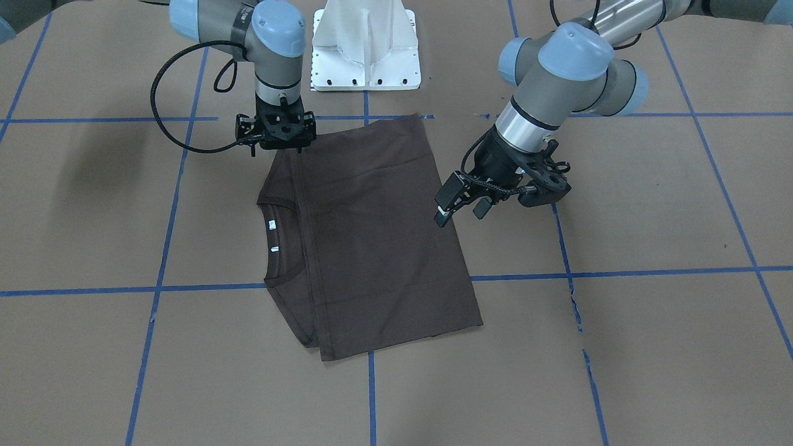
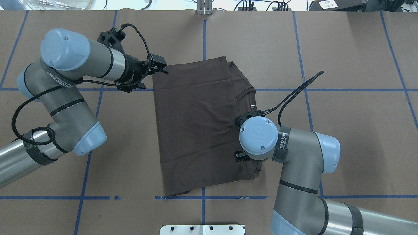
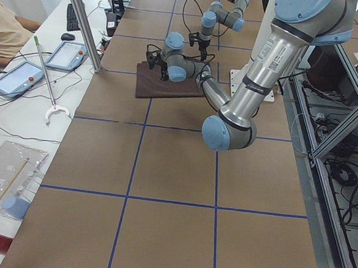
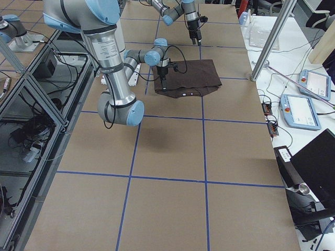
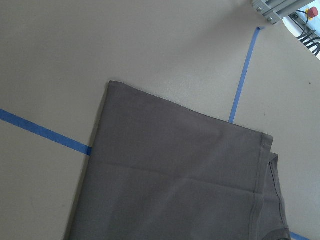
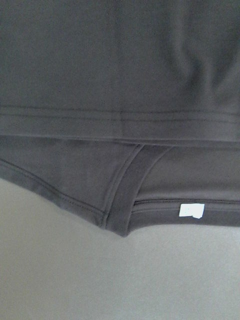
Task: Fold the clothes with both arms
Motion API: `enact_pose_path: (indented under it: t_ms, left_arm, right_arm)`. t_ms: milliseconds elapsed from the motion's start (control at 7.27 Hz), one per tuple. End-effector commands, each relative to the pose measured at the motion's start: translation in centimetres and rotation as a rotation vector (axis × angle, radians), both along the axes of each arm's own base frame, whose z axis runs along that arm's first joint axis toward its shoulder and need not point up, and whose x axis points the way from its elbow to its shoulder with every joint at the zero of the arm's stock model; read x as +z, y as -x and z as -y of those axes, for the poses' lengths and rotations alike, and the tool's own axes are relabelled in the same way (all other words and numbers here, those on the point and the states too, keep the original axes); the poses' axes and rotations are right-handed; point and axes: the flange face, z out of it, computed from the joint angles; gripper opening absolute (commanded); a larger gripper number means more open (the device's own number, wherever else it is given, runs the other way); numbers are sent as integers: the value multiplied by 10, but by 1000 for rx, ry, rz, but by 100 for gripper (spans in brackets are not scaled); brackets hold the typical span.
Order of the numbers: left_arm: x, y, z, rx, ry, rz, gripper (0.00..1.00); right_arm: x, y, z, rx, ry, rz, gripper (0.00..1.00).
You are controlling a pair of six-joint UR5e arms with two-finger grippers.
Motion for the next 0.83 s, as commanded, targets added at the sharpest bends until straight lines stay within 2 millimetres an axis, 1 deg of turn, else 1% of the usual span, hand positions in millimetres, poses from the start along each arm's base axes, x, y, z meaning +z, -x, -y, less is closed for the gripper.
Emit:
enact_pose_path:
  t_ms: [0, 138, 275, 413, 551, 688]
  left_arm:
    - [-4, 2, -1, -5, 3, -9, 98]
    - [-4, 2, -1, -5, 3, -9, 98]
    - [-4, 2, -1, -6, 3, -9, 98]
    - [-4, 2, -1, -7, 4, -9, 98]
    - [-4, 2, -1, -11, 10, -11, 98]
    - [-4, 1, -2, -14, 22, -16, 98]
  right_arm:
    - [-10, 8, 9, 139, 82, 30, 100]
    - [-10, 5, 8, 356, 213, 112, 100]
    - [2, -3, 1, 498, 313, 250, 99]
    - [31, -9, -14, 620, 429, 359, 92]
    - [49, -16, -22, 670, 489, 420, 87]
    - [52, -14, -27, 675, 500, 415, 87]
